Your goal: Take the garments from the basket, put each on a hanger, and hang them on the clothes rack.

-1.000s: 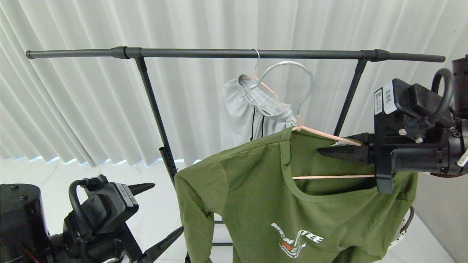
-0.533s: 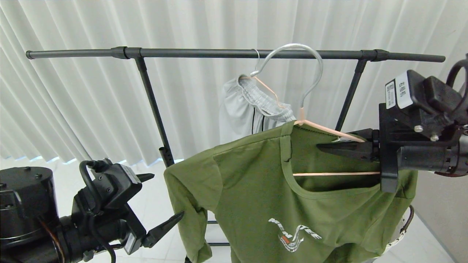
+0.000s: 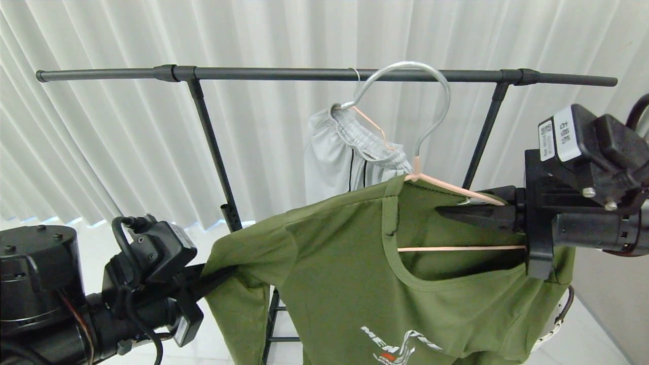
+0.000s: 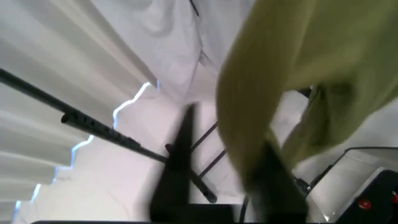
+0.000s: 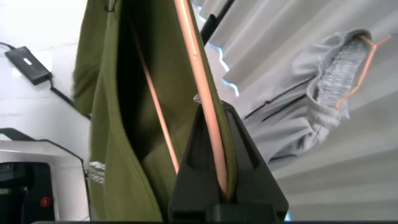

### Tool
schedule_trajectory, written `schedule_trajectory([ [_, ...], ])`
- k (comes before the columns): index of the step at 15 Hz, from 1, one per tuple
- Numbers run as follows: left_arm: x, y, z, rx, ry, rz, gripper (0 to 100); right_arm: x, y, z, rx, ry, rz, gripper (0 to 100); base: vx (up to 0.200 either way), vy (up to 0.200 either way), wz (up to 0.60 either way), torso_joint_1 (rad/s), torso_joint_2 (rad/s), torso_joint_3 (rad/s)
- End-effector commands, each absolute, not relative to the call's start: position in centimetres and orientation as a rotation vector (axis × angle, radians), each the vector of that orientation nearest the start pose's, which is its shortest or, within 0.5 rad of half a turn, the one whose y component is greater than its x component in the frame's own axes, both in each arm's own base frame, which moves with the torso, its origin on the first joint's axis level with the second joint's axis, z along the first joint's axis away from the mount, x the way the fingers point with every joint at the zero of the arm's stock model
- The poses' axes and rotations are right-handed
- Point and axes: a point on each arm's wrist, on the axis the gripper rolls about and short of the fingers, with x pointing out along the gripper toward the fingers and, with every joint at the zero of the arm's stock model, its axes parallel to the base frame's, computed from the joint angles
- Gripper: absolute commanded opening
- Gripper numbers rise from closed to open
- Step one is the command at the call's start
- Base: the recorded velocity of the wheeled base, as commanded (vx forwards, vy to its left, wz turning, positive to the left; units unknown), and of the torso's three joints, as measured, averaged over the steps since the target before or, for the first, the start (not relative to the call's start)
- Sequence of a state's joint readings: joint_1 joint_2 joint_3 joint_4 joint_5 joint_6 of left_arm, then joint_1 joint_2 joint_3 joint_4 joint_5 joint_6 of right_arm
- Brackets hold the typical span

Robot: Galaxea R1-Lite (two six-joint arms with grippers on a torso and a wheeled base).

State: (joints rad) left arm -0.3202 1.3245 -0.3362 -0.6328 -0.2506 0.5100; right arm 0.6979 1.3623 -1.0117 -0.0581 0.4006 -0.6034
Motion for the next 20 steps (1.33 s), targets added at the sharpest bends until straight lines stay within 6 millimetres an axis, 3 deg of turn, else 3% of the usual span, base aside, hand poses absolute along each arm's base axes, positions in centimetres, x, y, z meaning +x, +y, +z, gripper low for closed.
schedule_trajectory([
  [1,17.4,-4.9,15.1,0.494,0.227,-0.57,0,17.0,14.4,27.7,-0.581,-0.033,1.113,0,0.0,0.0,0.0,0.0,0.0,0.0],
  [5,17.6,-2.4,14.8,0.481,0.267,-0.437,0,17.3,13.3,28.1,-0.542,-0.016,1.061,0,0.0,0.0,0.0,0.0,0.0,0.0],
  [11,17.5,-2.4,14.8,0.487,0.265,-0.441,0,17.4,13.4,28.3,-0.492,-0.015,1.054,0,0.0,0.0,0.0,0.0,0.0,0.0],
  [12,17.5,-2.5,14.8,0.488,0.261,-0.441,100,17.4,13.4,28.3,-0.489,-0.013,1.054,0,0.0,0.0,0.0,0.0,0.0,0.0],
  [17,16.7,-2.8,15.3,0.481,0.226,-0.461,100,17.5,13.1,28.3,-0.461,0.014,1.023,0,0.0,0.0,0.0,0.0,0.0,0.0],
  [20,15.3,-2.7,15.2,0.494,0.209,-0.462,100,17.4,12.5,28.1,-0.384,0.112,0.817,0,0.0,0.0,0.0,0.0,0.0,0.0],
])
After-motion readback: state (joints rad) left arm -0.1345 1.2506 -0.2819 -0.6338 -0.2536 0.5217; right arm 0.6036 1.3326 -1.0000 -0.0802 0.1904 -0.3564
